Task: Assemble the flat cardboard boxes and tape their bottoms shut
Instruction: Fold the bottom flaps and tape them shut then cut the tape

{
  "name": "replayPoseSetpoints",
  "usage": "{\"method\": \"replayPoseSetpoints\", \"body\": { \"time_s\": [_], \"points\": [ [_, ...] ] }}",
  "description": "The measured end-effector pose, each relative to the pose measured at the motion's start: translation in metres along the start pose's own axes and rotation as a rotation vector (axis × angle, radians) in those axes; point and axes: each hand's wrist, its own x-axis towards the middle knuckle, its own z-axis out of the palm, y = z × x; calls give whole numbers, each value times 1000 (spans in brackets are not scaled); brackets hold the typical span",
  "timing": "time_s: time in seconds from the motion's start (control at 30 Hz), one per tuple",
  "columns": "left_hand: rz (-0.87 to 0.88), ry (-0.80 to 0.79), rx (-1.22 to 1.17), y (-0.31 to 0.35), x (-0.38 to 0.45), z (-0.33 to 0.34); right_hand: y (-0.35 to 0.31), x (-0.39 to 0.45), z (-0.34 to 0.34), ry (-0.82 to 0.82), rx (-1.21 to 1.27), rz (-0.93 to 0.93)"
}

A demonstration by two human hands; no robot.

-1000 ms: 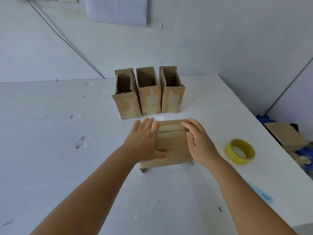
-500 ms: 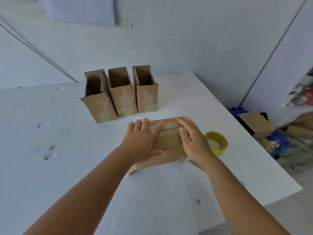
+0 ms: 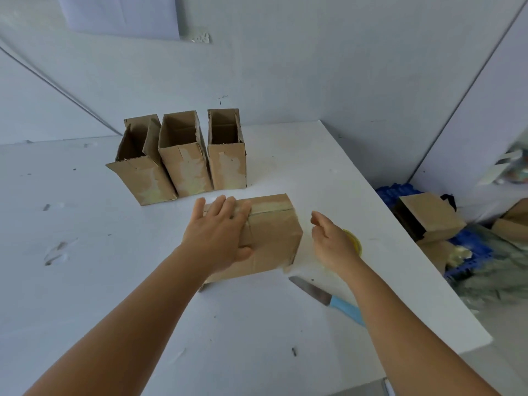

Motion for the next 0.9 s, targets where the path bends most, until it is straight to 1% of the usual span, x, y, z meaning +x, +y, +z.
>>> {"method": "replayPoseSetpoints", "body": {
  "time_s": [0.07, 0.2, 0.27, 0.4, 0.47, 0.6, 0.77, 0.9],
  "points": [
    [-19, 7, -14, 4, 0, 2, 19, 5, -3, -36, -96, 84],
    [-50, -8, -57, 10, -2, 9, 52, 18, -3, -71, -240, 132],
    [-56, -2, -80, 10, -4, 11, 58, 19, -5, -123, -282, 159],
    [-65, 20, -113, 11, -6, 14, 65, 19, -12, -180, -332, 134],
    [-70, 28, -138, 12, -6, 15, 68, 18, -12, -170, -375, 114],
    [-73, 39, -152, 13, -8, 17, 68, 14, -12, -58, -341, 89],
    [-78, 31, -180, 12, -11, 18, 44, 8, -17, 123, -47, 38],
    [-91, 20, -193, 14, -12, 17, 3, 1, -25, 306, 192, -37]
  ]
}}
